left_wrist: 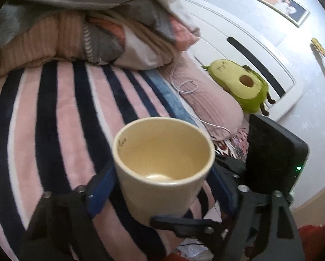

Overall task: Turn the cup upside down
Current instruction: 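Roll the right tool to tip the held mug onto its side, then keep rotating the right tool until the mug rim faces down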

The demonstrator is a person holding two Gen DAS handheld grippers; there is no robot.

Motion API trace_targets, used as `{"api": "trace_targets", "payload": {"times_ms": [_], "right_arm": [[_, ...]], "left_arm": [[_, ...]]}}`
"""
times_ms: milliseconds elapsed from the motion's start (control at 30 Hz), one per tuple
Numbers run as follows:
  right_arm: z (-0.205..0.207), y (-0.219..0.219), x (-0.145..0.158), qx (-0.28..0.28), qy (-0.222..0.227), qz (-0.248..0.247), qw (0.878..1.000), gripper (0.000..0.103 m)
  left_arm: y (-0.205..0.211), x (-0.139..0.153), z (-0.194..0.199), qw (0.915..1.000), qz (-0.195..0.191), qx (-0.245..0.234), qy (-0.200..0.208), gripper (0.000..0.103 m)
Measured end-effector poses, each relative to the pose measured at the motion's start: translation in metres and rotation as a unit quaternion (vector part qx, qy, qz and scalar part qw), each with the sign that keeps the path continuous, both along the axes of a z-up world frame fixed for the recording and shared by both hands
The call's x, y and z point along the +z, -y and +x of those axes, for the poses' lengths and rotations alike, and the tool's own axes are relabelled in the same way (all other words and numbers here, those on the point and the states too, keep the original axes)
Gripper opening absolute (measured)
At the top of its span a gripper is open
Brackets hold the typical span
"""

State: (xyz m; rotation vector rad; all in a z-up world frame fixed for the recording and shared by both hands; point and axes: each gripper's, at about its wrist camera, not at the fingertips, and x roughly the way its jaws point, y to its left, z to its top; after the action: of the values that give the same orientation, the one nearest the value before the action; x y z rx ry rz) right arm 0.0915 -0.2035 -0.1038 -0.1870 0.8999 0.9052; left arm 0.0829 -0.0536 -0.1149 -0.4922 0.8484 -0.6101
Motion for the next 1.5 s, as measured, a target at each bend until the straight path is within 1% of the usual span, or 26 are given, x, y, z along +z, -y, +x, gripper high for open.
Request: {"api": "trace_targets", "payload": {"times_ms": [67,133,200,267,300,333,367,400,500,567,633,667,700,733,767,833,900,967,1033,1100,1200,1267,1333,1367,1433,1500], "right_arm": [[0.001,-0.001,-0.001,-0.002,-0.001,0.003,1.000,0.082],[0.000,-0.003,-0.001,0.004,0.009,0.001,1.000,0.082],[-0.002,-0.010,-0.001,0.013,0.021,-0.009,1.000,0.082],[0.000,-0.016,0.001,0.017,0.030,-0.008,0.999,0.082],[0.004,-0.017,0.003,0.017,0.027,0.003,0.999,0.080],[0.009,-0.018,0.006,0.018,0.024,0.016,0.999,0.077],[0.012,-0.020,0.009,0.022,0.021,0.029,0.999,0.069],[0.016,-0.024,0.010,0.038,0.013,0.038,0.998,0.067],[0.012,-0.037,0.008,0.058,0.029,0.022,0.998,0.070],[0.009,-0.039,0.006,0.054,0.040,0.019,0.998,0.072],[0.007,-0.035,0.003,0.042,0.038,0.020,0.998,0.073],[0.005,-0.033,0.001,0.034,0.034,0.022,0.999,0.076],[0.003,-0.029,0.001,0.020,0.033,0.028,0.999,0.080],[-0.002,-0.025,0.001,0.008,0.039,0.034,0.999,0.082],[-0.009,-0.020,0.001,-0.009,0.051,0.041,0.998,0.087],[-0.021,-0.015,-0.001,-0.033,0.066,0.048,0.996,0.091],[-0.035,-0.010,-0.004,-0.061,0.076,0.052,0.994,0.093],[-0.043,-0.006,-0.010,-0.084,0.075,0.056,0.992,0.095],[-0.049,-0.004,-0.016,-0.102,0.071,0.061,0.990,0.095],[-0.050,-0.008,-0.023,-0.113,0.067,0.062,0.989,0.095],[-0.052,-0.015,-0.029,-0.119,0.086,0.054,0.988,0.095],[-0.049,-0.017,-0.032,-0.130,0.086,0.055,0.986,0.095],[-0.043,-0.017,-0.035,-0.145,0.080,0.051,0.985,0.095],[-0.039,-0.016,-0.037,-0.145,0.074,0.050,0.985,0.100],[-0.036,-0.014,-0.038,-0.141,0.063,0.052,0.987,0.102],[-0.035,-0.013,-0.035,-0.143,0.073,0.037,0.986,0.103]], "left_arm": [[-0.009,-0.006,0.001,0.9997,-0.022,0.007,-0.008,0.079],[-0.019,-0.011,-0.001,0.9987,-0.045,0.017,-0.016,0.079],[-0.030,-0.014,-0.004,0.9972,-0.056,0.043,-0.024,0.079],[-0.047,-0.019,-0.007,0.9934,-0.061,0.081,-0.054,0.079],[-0.057,-0.024,-0.010,0.9898,-0.066,0.099,-0.078,0.079],[-0.064,-0.026,-0.013,0.9876,-0.068,0.106,-0.093,0.080],[-0.073,-0.026,-0.019,0.9865,-0.077,0.112,-0.092,0.079],[-0.079,-0.024,-0.024,0.9868,-0.076,0.114,-0.086,0.079],[-0.092,-0.010,-0.036,0.9880,-0.022,0.134,-0.073,0.080],[-0.095,0.006,-0.038,0.9897,0.014,0.132,-0.053,0.080],[-0.085,0.026,-0.034,0.9927,0.057,0.103,-0.026,0.081],[-0.081,0.032,-0.032,0.9935,0.073,0.086,-0.013,0.081],[-0.070,0.043,-0.027,0.9931,0.101,0.059,0.003,0.082],[-0.058,0.052,-0.020,0.9910,0.128,0.035,0.016,0.084],[-0.045,0.060,-0.013,0.9877,0.154,0.012,0.026,0.085],[-0.024,0.069,0.006,0.9814,0.186,-0.033,0.034,0.085],[-0.006,0.071,0.024,0.9767,0.194,-0.086,0.033,0.085],[0.009,0.067,0.040,0.9689,0.206,-0.134,0.024,0.085],[0.027,0.058,0.058,0.9577,0.225,-0.179,0.009,0.085],[0.039,0.047,0.064,0.9468,0.241,-0.213,-0.009,0.085],[0.049,0.034,0.065,0.9340,0.248,-0.255,-0.032,0.085],[0.050,0.032,0.069,0.9310,0.248,-0.265,-0.037,0.085],[0.047,0.033,0.071,0.9313,0.234,-0.276,-0.042,0.085],[0.045,0.033,0.070,0.9313,0.232,-0.278,-0.042,0.085],[0.040,0.033,0.070,0.9305,0.242,-0.273,-0.038,0.085],[0.038,0.033,0.068,0.9303,0.252,-0.265,-0.030,0.084]]}}
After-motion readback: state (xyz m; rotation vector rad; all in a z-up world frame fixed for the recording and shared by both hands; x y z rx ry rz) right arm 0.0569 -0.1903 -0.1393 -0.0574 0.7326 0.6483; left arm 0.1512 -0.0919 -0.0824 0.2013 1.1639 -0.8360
